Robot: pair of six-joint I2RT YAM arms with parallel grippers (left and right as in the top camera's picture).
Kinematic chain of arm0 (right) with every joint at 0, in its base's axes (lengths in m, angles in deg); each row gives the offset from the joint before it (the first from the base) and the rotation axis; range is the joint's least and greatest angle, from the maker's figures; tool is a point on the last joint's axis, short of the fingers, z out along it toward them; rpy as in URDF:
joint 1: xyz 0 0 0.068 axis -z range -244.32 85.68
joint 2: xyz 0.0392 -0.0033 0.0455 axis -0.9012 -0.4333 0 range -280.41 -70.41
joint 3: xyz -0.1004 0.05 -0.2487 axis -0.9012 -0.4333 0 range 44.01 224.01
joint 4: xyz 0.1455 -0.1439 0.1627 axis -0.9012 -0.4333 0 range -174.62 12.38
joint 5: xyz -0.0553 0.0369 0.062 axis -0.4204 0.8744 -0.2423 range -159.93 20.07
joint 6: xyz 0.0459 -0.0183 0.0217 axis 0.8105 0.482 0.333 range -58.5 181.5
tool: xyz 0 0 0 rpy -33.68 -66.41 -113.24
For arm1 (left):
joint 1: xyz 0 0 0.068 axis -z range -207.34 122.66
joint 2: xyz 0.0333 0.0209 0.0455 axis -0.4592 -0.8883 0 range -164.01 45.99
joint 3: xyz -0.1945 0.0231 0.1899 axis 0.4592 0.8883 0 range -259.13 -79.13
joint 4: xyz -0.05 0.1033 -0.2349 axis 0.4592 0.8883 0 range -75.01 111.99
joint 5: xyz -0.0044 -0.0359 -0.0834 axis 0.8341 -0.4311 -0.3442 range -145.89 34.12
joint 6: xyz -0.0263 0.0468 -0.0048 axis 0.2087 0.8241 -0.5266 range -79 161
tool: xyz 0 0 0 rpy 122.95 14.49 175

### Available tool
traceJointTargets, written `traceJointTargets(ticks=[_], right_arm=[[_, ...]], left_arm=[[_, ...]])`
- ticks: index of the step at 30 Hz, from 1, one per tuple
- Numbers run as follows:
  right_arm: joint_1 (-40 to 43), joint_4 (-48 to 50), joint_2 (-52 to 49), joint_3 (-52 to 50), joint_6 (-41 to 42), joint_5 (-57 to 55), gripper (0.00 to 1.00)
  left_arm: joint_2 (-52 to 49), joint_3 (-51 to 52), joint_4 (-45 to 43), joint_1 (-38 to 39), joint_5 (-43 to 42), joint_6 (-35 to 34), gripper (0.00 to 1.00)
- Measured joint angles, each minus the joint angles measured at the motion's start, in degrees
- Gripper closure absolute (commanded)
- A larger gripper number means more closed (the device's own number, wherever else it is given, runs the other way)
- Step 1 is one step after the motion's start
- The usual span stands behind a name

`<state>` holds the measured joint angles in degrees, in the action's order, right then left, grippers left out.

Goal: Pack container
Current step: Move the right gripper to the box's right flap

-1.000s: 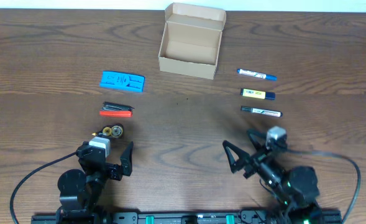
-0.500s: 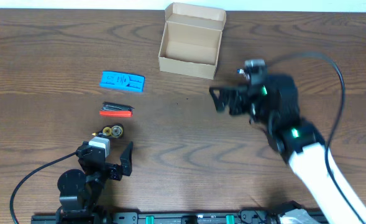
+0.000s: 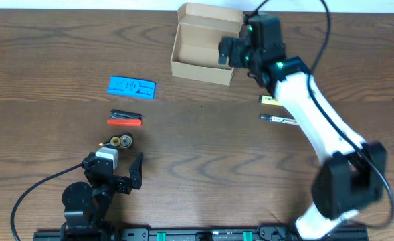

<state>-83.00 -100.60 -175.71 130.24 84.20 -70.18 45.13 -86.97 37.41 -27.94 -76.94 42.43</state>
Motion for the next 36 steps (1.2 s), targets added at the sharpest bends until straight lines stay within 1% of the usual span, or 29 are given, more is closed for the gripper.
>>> traceJointTargets(ticks=[5, 8, 10, 11, 12, 13, 14, 17, 18, 20, 27, 36], right_arm=[[0.0, 0.07, -9.53, 5.81, 2.21, -0.9, 0.11], [0.0, -0.26, -14.05, 7.82, 3.02, -1.44, 0.12], [0.0, -1.16, -15.78, 8.0, 3.72, -2.03, 0.16], [0.0, -1.75, -16.52, 8.04, 4.2, -2.34, 0.21], [0.0, -2.08, -17.03, 8.04, 4.44, -2.56, 0.28], [0.0, -2.27, -17.62, 8.04, 4.76, -2.8, 0.47], [0.0, -2.54, -17.84, 8.07, 4.94, -2.95, 0.64], [0.0, -3.5, -17.94, 8.22, 5.42, -3.37, 0.9], [0.0, -4.02, -17.94, 8.37, 5.38, -3.48, 0.97], [0.0, -5.66, -17.94, 8.74, 5.73, -4.39, 0.99], [-0.44, -13.88, -17.14, 10.69, 5.81, -4.44, 0.99], [-1.51, -26.99, -10.34, 10.67, 1.75, -4.81, 0.99]], left_arm=[[0.0, 0.0, 0.0, 0.0, 0.0, 0.02, 0.04], [0.0, 0.0, 0.0, 0.0, 0.0, 0.0, 0.05], [0.0, 0.0, 0.0, 0.0, 0.0, 0.02, 0.05], [0.0, 0.0, 0.0, 0.0, 0.0, 0.02, 0.05], [0.0, 0.0, 0.0, 0.0, 0.0, 0.02, 0.05], [0.0, 0.0, 0.0, 0.0, 0.0, 0.02, 0.05], [0.0, 0.0, 0.0, 0.0, 0.0, 0.02, 0.05], [0.0, 0.0, 0.0, 0.0, 0.0, 0.02, 0.05], [0.0, 0.0, 0.0, 0.0, 0.0, 0.02, 0.05], [0.0, 0.0, 0.0, 0.0, 0.0, 0.02, 0.04], [0.0, 0.0, 0.0, 0.0, 0.0, 0.02, 0.04], [0.0, 0.0, 0.0, 0.0, 0.0, 0.02, 0.05]])
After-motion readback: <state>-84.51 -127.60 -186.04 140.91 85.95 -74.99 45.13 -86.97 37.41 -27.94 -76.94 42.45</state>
